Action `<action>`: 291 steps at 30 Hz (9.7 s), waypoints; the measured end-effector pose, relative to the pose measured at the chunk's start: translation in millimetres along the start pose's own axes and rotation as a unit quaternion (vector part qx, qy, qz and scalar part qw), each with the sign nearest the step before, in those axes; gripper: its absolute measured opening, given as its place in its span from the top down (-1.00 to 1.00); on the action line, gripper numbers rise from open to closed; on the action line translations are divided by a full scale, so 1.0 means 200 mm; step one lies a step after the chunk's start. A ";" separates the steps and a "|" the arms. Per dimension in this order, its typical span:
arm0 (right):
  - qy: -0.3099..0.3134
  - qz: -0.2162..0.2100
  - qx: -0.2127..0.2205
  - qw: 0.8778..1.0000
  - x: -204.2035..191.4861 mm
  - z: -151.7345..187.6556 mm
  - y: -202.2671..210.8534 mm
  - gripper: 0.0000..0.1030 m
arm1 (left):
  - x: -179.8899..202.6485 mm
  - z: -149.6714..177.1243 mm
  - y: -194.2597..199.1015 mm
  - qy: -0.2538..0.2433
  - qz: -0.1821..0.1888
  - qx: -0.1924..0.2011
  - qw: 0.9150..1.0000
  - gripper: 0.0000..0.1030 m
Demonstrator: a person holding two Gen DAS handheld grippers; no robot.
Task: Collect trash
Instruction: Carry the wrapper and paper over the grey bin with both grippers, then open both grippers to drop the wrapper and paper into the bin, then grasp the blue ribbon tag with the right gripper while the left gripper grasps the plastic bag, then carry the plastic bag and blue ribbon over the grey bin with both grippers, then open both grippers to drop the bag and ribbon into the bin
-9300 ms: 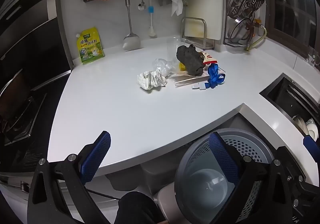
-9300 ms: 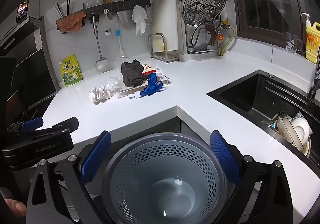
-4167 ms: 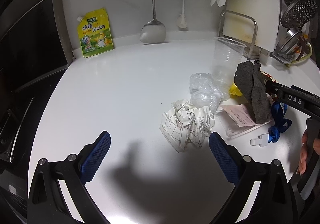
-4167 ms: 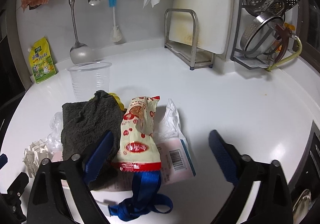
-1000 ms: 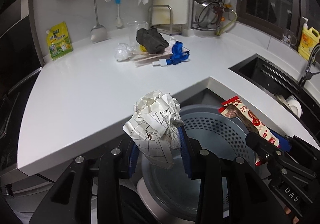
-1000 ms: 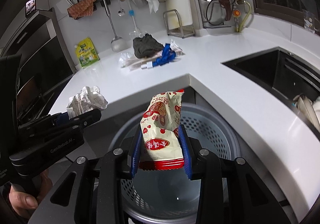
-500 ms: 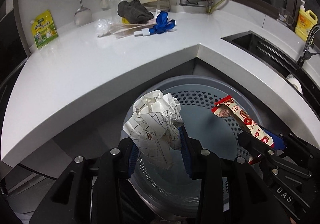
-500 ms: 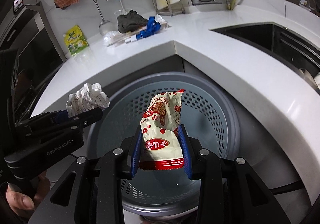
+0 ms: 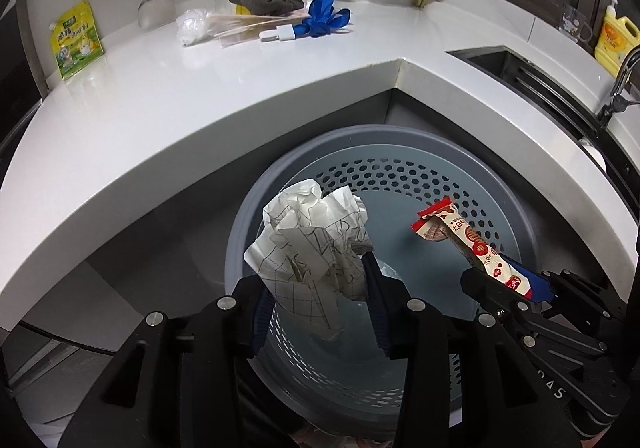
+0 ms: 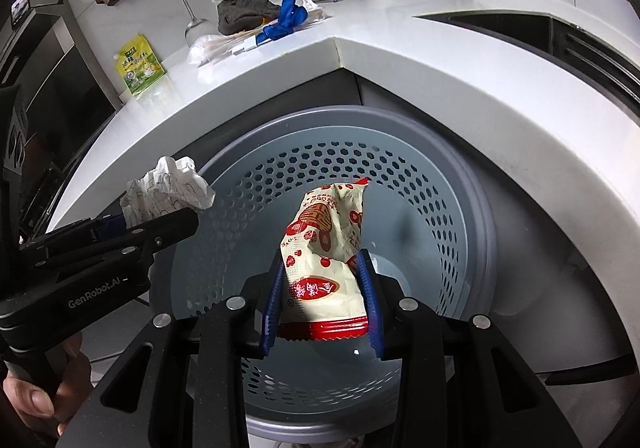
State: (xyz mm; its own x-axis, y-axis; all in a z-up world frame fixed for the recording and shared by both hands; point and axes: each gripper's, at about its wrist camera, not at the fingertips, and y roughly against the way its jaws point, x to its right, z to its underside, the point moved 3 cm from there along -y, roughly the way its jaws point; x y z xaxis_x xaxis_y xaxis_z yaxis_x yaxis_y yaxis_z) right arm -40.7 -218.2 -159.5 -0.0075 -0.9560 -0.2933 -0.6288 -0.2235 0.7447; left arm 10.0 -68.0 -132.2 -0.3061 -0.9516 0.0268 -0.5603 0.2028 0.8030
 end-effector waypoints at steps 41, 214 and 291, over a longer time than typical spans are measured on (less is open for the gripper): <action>-0.008 0.018 0.038 0.999 0.01 -0.03 0.09 -0.14 | -0.11 -0.05 0.08 0.033 -0.024 0.044 0.998 -0.82; 0.015 -0.005 0.093 0.996 -0.17 -0.14 0.30 0.64 | -0.14 -0.07 0.40 -0.006 0.000 0.102 0.995 0.24; -0.021 0.006 0.026 0.999 0.00 0.08 0.08 0.09 | -0.04 0.17 0.08 0.000 0.016 0.011 1.000 -0.47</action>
State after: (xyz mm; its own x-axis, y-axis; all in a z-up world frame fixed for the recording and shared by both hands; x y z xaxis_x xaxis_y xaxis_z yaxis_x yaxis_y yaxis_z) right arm -62.9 -218.4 -157.8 -0.0481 -0.9494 -0.3104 -0.6678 -0.2005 0.7169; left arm -21.5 -48.6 -139.6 -0.3243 -0.9445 0.0534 -0.5670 0.2392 0.7882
